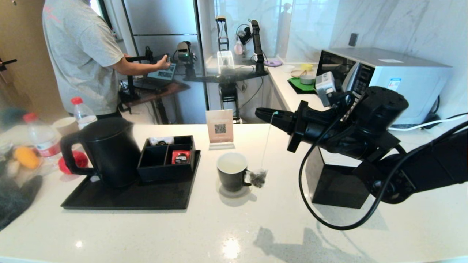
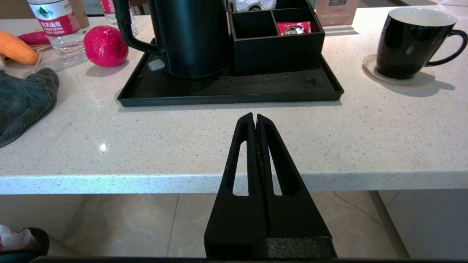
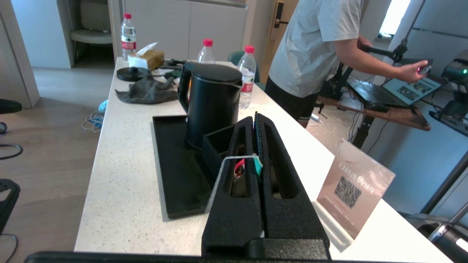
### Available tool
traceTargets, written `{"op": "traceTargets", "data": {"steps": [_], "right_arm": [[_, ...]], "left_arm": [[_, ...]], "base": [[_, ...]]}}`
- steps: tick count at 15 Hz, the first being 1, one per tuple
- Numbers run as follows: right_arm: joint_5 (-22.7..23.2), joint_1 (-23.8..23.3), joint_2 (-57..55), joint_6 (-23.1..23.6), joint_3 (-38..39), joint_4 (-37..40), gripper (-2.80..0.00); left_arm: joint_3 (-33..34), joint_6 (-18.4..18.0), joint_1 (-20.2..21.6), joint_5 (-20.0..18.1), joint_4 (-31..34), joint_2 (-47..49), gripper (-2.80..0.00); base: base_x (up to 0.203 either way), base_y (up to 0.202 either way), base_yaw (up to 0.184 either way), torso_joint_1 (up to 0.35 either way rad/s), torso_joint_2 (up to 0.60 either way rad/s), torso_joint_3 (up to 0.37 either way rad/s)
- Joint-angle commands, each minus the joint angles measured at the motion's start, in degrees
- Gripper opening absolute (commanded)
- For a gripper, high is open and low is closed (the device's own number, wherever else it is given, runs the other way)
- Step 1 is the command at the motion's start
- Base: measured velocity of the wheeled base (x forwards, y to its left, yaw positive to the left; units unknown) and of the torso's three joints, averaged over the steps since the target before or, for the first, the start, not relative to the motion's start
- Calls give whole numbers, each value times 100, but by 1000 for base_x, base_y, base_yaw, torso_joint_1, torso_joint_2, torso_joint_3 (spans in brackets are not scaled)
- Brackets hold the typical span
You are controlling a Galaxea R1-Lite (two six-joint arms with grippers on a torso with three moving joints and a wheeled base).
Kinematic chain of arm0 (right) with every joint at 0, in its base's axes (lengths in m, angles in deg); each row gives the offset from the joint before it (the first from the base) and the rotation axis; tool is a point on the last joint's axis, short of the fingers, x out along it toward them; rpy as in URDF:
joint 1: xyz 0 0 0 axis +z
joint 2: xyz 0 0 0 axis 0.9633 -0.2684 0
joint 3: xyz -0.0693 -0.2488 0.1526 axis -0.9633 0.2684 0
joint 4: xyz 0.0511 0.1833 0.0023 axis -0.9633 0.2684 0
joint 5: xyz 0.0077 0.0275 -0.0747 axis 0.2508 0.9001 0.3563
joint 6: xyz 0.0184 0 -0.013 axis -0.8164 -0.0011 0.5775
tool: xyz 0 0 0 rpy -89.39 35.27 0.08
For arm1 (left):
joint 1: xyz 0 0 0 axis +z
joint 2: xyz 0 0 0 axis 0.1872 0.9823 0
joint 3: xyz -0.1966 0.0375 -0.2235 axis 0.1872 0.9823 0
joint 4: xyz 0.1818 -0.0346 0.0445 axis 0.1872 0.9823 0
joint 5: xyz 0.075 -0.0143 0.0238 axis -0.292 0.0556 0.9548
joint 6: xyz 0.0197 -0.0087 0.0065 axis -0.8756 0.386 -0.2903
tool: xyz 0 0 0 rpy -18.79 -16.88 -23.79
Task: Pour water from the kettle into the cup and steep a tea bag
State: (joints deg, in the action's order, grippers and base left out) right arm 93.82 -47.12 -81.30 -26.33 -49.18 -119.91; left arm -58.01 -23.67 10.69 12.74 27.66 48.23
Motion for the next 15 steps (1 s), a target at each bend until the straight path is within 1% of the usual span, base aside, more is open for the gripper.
{"op": "traceTargets", "data": {"steps": [1,5,11,15], "right_arm": [[34,3,-48,-29,-283,16,-280],[45,29,-219,-214,-876,127,-280],[42,154,-746,-210,-1151,71,-280],[45,259,-1152,-218,-1731,149,-280]], "left_arm": [[0,-1,1,5,2,-7,-280],[0,7,1,5,2,-7,-280],[0,8,1,13,2,-7,-280],[0,8,1,13,2,-7,-280]], "base": [[0,0,0,0,0,0],[0,0,0,0,0,0],[0,0,0,0,0,0],[0,0,0,0,0,0]]}}
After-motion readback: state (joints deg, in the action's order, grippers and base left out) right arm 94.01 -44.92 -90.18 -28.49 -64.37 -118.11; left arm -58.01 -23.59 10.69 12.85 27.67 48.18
